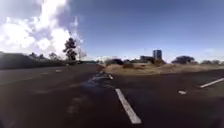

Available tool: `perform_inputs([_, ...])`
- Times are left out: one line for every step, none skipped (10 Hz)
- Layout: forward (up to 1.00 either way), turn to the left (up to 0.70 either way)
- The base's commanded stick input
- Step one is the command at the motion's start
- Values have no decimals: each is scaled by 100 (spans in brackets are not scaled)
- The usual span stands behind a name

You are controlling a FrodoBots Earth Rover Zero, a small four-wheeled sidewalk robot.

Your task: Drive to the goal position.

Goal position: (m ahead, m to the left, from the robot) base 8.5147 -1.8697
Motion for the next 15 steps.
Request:
perform_inputs([50, 0])
perform_inputs([50, 0])
perform_inputs([50, 0])
perform_inputs([50, 0])
perform_inputs([50, 0])
perform_inputs([50, 0])
perform_inputs([50, 0])
perform_inputs([50, 0])
perform_inputs([50, 0])
perform_inputs([50, 0])
perform_inputs([50, 0])
perform_inputs([50, 0])
perform_inputs([50, 0])
perform_inputs([50, 0])
perform_inputs([50, 0])
